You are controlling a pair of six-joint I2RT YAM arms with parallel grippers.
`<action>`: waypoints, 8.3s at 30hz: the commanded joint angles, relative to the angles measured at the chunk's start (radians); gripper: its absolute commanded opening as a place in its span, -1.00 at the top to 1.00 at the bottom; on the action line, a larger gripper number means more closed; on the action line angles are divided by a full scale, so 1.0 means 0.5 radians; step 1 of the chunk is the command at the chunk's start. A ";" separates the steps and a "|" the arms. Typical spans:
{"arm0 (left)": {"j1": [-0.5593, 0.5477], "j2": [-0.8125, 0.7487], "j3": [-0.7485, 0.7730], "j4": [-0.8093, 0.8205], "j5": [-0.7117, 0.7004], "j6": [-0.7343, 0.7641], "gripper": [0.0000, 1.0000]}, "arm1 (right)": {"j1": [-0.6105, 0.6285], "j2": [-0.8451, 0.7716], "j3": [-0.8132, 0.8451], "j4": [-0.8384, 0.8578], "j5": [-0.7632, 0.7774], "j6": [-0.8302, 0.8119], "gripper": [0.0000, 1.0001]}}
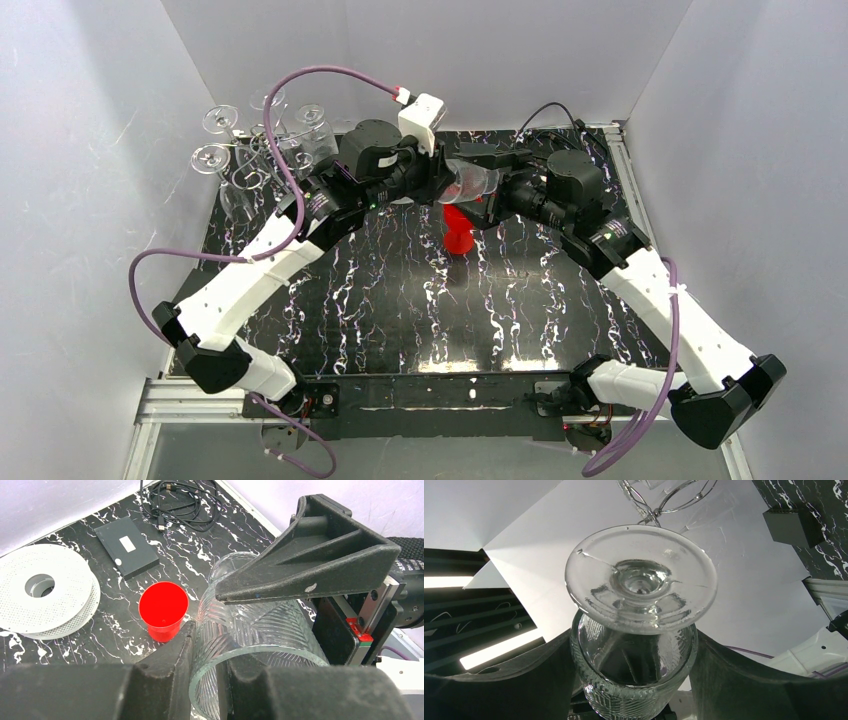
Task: Take the wine glass off the wine glass rack
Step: Place the wine glass at the center of the board, then pick up the wine glass from the wine rack.
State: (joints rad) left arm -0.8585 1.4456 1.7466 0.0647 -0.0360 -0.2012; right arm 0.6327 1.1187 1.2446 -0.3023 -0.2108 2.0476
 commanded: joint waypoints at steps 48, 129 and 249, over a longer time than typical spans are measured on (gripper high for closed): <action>-0.082 0.003 0.301 -0.348 -0.590 0.094 1.00 | -0.028 -0.322 -0.327 0.206 0.144 -0.122 -0.75; 0.379 0.953 -0.343 -0.647 -0.374 -0.734 0.90 | -0.802 -0.686 -0.170 -0.498 0.253 -1.734 -0.85; 2.206 0.694 1.562 -2.037 -0.166 -0.133 -0.60 | -0.643 0.317 1.026 -1.055 -0.169 -3.077 -0.96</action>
State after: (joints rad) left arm 0.2394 1.7725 2.5034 -0.9203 -0.0929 -0.2600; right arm 0.3080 1.2694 1.7061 -0.8398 -0.3092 0.5373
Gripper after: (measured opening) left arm 0.807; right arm 0.982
